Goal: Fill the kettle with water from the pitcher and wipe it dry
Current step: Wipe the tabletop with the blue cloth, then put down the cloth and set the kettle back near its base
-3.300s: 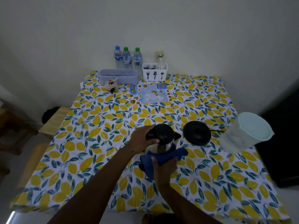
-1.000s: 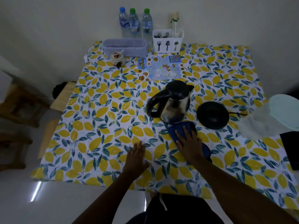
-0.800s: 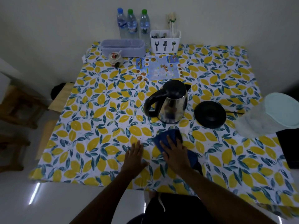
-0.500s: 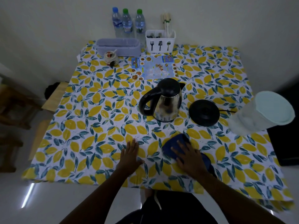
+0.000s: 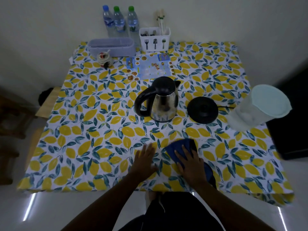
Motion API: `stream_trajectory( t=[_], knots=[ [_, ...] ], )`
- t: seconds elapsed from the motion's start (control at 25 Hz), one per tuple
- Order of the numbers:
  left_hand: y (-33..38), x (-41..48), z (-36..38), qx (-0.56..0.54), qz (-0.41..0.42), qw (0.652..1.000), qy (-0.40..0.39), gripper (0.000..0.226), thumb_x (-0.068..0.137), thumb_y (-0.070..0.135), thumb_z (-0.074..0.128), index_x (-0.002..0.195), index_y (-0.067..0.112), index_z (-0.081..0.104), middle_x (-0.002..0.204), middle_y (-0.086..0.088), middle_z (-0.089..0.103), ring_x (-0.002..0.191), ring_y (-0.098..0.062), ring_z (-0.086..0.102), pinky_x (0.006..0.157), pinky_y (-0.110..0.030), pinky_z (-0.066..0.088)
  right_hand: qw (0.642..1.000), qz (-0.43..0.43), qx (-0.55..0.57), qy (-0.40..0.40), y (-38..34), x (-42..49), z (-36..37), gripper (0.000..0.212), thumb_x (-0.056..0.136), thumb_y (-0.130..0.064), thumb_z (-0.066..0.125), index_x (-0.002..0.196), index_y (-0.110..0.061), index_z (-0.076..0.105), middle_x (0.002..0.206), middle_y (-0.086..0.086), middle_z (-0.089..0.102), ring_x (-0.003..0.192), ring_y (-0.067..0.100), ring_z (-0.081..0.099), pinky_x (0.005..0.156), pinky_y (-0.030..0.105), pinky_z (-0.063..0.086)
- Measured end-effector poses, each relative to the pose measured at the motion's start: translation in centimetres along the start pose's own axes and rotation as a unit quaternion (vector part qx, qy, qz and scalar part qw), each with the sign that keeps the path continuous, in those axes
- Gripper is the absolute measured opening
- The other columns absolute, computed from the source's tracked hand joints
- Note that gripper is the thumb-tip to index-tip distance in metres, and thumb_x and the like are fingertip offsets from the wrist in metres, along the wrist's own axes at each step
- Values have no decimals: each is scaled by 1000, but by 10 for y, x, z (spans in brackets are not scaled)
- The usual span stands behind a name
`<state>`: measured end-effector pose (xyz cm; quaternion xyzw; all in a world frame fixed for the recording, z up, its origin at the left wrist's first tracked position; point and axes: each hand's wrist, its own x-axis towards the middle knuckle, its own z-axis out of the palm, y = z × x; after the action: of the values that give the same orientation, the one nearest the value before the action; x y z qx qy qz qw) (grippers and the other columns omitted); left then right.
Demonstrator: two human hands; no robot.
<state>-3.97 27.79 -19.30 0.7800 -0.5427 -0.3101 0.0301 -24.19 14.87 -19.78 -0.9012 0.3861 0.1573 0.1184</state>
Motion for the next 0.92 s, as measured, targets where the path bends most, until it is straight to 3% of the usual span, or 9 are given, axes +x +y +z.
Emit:
stream_trajectory(
  t=[0.16, 0.32, 0.44, 0.52, 0.68, 0.84, 0.92],
  knots=[
    [30, 7, 13, 28, 19, 999, -14, 85, 92, 49, 49, 150, 16, -4, 159, -2, -16, 145, -28, -17, 118, -51, 3, 999, 30, -4, -13, 43, -22, 18, 50, 88, -40, 28, 133, -33, 49, 139, 0, 53, 111, 37, 50, 73, 53, 53],
    [49, 16, 16, 15, 45, 999, -9, 83, 93, 48, 48, 150, 19, -4, 158, 5, -19, 141, -18, -24, 119, -50, 0, 993, 119, -17, 15, 96, -10, 12, 60, 91, -37, 9, 143, -21, 36, 155, 6, 28, 133, 38, 35, 96, 54, 38],
    [61, 25, 17, 27, 72, 997, -11, 82, 93, 50, 46, 150, 19, -5, 158, 2, -18, 138, -16, -27, 119, -48, -4, 979, 187, 17, 79, 99, -18, 6, 66, 91, -53, 26, 147, -19, 25, 157, 8, 24, 140, 36, 27, 98, 58, 35],
    [66, 29, 19, 34, 77, 996, -14, 82, 93, 50, 46, 150, 19, -5, 159, 2, -17, 138, -16, -27, 119, -48, -4, 981, 176, 11, 85, 97, -23, 6, 77, 87, -64, 25, 149, -17, 20, 157, 12, 23, 143, 36, 20, 102, 61, 30],
    [67, 29, 21, 41, 73, 996, -23, 83, 93, 52, 46, 150, 19, -4, 158, 3, -18, 138, -14, -25, 119, -51, -1, 983, 167, 22, 77, 99, -24, 8, 80, 87, -69, 20, 150, -19, 16, 158, 11, 19, 145, 35, 14, 105, 63, 25],
    [69, 25, 5, 53, 83, 995, -5, 78, 95, 51, 41, 150, 19, -5, 150, 7, -25, 140, -18, -24, 119, -49, -3, 984, 140, 32, 107, 89, -26, 3, 70, 90, -63, 25, 148, -24, 24, 157, 6, 24, 145, 28, 15, 108, 58, 21],
    [67, 22, -8, 56, 84, 994, 32, 76, 96, 51, 38, 150, 20, -5, 151, 7, -24, 142, -19, -23, 118, -46, -3, 984, 104, 59, 135, 76, -23, -7, 62, 91, -54, 29, 145, -24, 32, 154, 5, 31, 143, 24, 18, 107, 58, 27]
  ],
)
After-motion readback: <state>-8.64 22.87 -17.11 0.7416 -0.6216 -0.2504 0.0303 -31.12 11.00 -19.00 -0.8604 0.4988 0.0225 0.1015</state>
